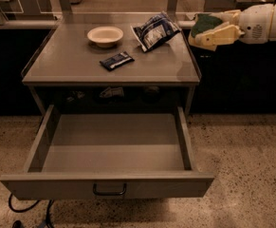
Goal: Place sponge into top drawer
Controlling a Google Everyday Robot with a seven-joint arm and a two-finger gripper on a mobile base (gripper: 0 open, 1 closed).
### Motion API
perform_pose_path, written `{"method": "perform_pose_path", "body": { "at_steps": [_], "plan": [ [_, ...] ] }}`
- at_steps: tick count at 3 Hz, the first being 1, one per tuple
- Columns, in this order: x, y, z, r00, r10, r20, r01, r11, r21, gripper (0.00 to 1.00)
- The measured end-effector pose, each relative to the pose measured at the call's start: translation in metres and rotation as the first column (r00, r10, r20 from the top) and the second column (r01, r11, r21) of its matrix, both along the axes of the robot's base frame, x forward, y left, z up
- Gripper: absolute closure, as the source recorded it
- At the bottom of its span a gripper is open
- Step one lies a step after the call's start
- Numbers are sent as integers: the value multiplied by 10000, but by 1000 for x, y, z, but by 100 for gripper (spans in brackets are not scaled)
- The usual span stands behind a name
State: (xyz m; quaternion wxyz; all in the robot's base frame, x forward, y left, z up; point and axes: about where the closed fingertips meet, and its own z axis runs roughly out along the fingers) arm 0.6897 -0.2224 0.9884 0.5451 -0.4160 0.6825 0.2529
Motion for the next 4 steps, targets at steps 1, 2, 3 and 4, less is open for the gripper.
{"method": "perform_pose_path", "body": {
  "at_steps": [1,2,3,4],
  "plan": [
    [-21,-5,7,9946,-225,1016,317,9954,-899,100],
    [-58,-22,21,9570,-678,2822,1306,9689,-2101,100],
    [-89,-30,-18,9445,-754,3197,1719,9428,-2855,100],
    [-101,-12,-61,9664,-415,2537,1219,9430,-3097,100]
  ]
}}
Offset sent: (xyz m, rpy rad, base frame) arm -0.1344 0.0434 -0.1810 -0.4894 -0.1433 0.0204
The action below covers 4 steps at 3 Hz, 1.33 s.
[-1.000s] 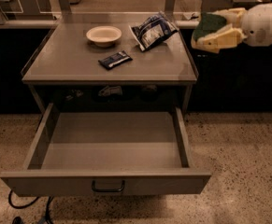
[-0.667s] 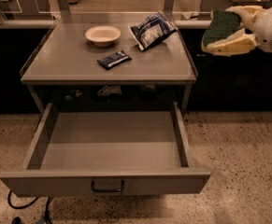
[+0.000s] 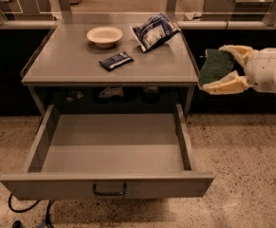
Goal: Place sponge into top drawer
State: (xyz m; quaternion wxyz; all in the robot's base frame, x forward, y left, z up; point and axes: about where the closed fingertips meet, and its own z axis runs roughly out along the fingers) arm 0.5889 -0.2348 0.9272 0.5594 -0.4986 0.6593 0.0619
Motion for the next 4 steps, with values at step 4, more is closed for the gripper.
{"method": "perform_pose_path", "body": {
  "at_steps": [4],
  "plan": [
    [-37,110,-174,9744,1855,-1268,-2006,9725,-1186,100]
  ]
}}
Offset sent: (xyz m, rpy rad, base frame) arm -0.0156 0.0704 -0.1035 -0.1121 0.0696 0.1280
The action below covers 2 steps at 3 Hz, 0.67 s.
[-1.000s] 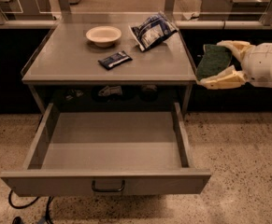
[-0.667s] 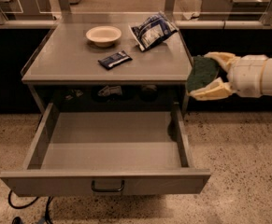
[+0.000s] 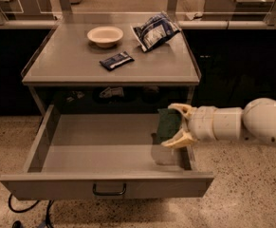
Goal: Place sponge into top drawer
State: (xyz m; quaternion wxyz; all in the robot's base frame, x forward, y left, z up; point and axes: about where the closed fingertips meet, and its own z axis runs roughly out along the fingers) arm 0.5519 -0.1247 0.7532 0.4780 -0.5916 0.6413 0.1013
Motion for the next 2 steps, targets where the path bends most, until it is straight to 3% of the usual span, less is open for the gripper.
{"method": "perform_pose_path", "body": {
  "at_steps": [1,2],
  "plan": [
    [-6,38,-65,9968,568,-567,-584,9980,-260,100],
    [-7,43,-69,9961,664,-588,-682,9973,-280,100]
  ]
}}
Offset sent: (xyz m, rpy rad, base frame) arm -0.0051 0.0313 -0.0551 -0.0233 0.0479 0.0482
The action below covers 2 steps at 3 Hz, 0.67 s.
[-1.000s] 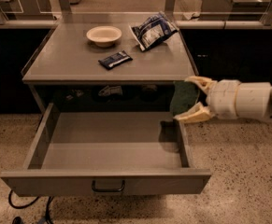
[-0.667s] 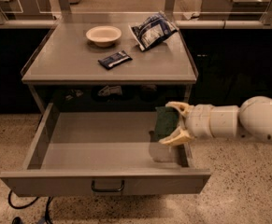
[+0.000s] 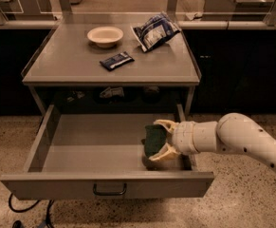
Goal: Place sponge into top drawer
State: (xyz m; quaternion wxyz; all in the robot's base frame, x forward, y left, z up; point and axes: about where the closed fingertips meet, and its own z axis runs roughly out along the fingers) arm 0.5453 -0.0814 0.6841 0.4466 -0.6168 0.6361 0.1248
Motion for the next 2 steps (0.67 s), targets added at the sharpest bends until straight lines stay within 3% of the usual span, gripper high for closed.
{"method": "perform_pose_path", "body": {
  "at_steps": [2],
  "plan": [
    [9,3,-8,9998,114,-178,-116,9999,-119,100]
  ]
}}
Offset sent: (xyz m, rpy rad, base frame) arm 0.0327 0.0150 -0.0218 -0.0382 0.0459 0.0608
